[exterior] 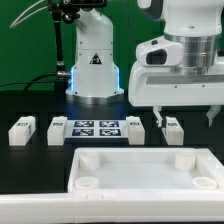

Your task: Assemble desk

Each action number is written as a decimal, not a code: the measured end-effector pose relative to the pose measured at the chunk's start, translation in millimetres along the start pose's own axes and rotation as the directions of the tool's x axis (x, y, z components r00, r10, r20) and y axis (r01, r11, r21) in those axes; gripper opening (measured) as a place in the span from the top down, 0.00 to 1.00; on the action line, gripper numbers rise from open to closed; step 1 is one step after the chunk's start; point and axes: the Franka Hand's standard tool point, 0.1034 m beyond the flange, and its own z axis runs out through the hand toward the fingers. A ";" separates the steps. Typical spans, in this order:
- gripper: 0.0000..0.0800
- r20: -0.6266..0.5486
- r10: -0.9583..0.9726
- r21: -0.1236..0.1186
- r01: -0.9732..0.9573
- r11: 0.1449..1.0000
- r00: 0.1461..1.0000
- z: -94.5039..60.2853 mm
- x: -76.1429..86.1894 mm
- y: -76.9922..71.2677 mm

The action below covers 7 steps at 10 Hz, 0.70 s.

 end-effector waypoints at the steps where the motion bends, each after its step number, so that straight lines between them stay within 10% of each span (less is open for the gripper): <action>1: 0.19 0.116 0.012 -0.014 -0.010 1.000 0.993 2.2 -10.2 -0.7; 7: 0.19 0.573 0.045 -0.020 -0.041 0.999 0.818 4.9 -23.1 -11.6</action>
Offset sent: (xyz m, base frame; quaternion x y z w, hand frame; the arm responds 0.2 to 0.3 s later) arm -0.0014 0.0159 0.0050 -0.0122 -0.2199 -0.0053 0.9754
